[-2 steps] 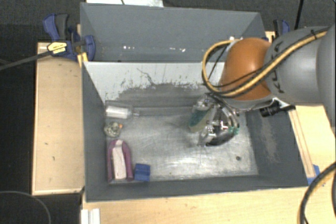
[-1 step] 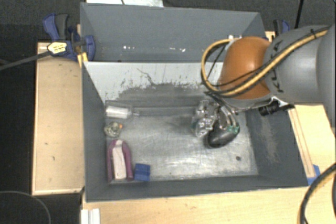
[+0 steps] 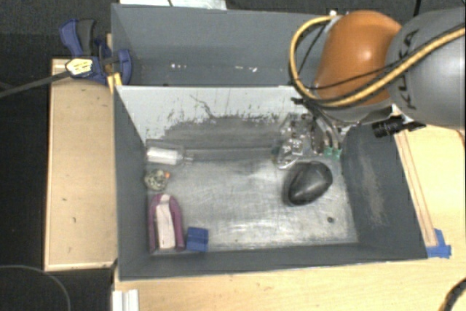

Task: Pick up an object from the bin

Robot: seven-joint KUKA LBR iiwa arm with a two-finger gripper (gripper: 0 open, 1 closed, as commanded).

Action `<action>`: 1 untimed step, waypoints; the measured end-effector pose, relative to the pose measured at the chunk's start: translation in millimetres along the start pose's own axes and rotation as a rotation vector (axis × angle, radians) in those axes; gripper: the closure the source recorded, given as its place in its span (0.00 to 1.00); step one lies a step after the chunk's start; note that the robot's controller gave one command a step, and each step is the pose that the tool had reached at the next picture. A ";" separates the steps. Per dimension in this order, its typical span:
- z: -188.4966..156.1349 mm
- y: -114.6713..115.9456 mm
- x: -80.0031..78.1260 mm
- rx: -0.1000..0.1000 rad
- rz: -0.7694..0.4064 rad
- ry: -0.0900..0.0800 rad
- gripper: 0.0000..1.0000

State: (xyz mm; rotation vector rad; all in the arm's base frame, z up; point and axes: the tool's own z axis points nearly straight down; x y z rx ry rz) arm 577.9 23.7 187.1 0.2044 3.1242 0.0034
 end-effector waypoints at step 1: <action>-89.2 -5.3 -4.5 0.001 -0.086 -0.001 1.00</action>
Offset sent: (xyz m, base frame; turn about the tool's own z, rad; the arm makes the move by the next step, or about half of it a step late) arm 0.0006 -0.0057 0.0836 -0.0864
